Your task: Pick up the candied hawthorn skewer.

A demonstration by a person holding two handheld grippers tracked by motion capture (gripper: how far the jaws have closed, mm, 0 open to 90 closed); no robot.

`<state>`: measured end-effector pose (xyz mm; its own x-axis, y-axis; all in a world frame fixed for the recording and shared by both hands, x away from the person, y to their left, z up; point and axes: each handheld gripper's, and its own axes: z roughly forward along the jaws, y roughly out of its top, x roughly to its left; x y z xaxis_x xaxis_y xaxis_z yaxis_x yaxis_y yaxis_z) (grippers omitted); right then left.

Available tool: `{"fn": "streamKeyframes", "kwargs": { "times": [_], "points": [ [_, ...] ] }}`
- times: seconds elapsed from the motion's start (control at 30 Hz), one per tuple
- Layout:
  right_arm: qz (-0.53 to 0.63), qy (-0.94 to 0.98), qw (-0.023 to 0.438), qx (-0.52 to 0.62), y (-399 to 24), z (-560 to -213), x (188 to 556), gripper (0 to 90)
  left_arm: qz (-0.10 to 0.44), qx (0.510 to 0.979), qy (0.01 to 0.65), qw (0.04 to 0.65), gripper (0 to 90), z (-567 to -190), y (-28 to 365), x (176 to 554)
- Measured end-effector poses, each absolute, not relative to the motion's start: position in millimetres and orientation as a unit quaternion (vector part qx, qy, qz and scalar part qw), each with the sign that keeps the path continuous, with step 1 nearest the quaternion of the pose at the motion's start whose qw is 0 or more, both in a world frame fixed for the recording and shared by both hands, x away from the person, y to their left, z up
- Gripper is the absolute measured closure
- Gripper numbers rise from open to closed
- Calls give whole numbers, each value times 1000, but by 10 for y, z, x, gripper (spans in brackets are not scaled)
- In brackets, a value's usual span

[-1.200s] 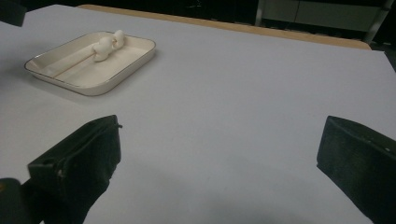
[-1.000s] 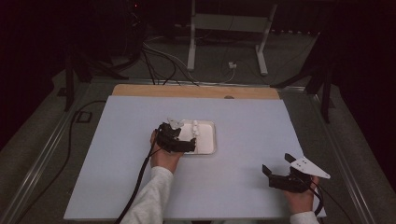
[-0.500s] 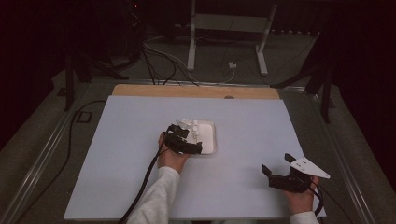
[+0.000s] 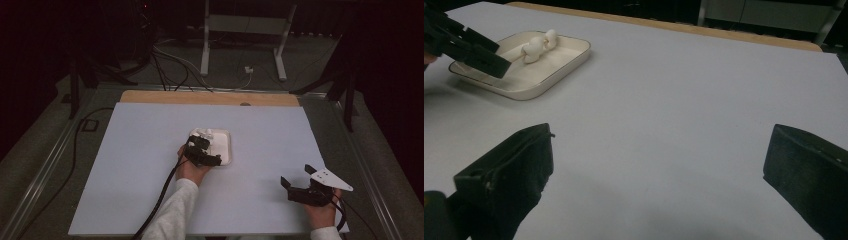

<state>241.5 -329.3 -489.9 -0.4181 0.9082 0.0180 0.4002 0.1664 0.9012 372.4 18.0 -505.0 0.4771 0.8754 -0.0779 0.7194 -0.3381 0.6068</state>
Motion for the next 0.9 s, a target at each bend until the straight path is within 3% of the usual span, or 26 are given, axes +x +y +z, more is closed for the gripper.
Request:
{"fn": "streamKeyframes", "kwargs": {
  "times": [0.1, 0.17, 0.27, 0.6, 0.7, 0.73, 0.9],
  "points": [
    [452, 710, 281, 461, -3296, -4899, 2414, 0, 132, 814, 490, 283, 311, -5077, 156, 3723],
    [452, 710, 281, 461, -3298, -4899, 2414, 0, 142, 817, 487, 274, 329, -5084, 141, 3714],
    [452, 710, 281, 461, -3302, -4900, 2415, 0, 152, 823, 484, 256, 470, -5061, 140, 3708],
    [451, 710, 281, 462, -3296, -4901, 2414, 0, 135, 837, 479, 229, 790, -4995, 204, 3702],
    [451, 709, 280, 463, -3296, -4903, 2416, 0, 131, 836, 483, 222, 820, -4985, 237, 3720],
    [451, 709, 280, 463, -3296, -4903, 2415, 0, 131, 836, 483, 222, 876, -4985, 237, 3720],
    [451, 709, 280, 463, -3296, -4905, 2417, 0, 121, 837, 484, 225, 900, -4982, 292, 3748]
  ]
}}
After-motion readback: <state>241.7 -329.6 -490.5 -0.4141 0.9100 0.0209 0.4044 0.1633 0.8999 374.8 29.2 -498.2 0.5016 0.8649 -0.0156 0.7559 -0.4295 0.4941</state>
